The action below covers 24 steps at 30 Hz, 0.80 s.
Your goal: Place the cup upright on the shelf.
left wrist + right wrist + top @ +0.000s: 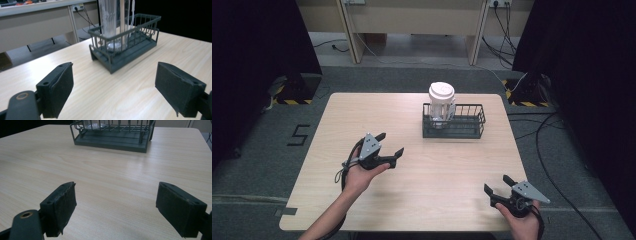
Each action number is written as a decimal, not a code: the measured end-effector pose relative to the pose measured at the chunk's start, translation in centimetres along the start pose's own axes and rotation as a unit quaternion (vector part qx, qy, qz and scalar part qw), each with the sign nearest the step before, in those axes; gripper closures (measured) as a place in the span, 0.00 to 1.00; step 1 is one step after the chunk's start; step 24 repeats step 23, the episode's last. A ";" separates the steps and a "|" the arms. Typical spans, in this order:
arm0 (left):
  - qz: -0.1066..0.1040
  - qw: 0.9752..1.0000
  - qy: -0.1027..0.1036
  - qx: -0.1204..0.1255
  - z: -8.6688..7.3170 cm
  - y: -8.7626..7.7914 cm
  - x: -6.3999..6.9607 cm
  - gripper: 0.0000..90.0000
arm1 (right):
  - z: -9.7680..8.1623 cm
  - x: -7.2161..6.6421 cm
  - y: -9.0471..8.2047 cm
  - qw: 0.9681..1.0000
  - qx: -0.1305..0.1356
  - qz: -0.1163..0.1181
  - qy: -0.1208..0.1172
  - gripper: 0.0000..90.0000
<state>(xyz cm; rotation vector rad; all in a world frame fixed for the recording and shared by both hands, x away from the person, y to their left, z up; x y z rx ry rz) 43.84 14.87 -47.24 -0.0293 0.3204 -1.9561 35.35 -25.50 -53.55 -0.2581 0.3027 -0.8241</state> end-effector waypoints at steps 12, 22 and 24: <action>0.030 0.999 -0.015 -0.040 -5.1 -3.0 -3.0 0.16 | 0.0 0.0 0.0 1.000 0.000 -0.002 0.000 0.19; 0.056 0.997 -0.038 -0.043 -7.0 -4.6 -4.1 0.17 | 0.0 0.0 0.0 1.000 -0.001 0.000 0.002 0.19; 0.057 0.997 -0.038 -0.043 -7.0 -4.6 -4.1 0.17 | 0.0 0.0 0.0 1.000 -0.001 0.000 0.002 0.19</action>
Point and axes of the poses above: each handheld gripper's, and its own axes: y roughly forward along the jaws, z roughly out of its top, x roughly to its right, the point moved 6 cm from there along y, roughly forward along the jaws, and after that the axes turned 15 degrees about z, right-handed, at the moved point
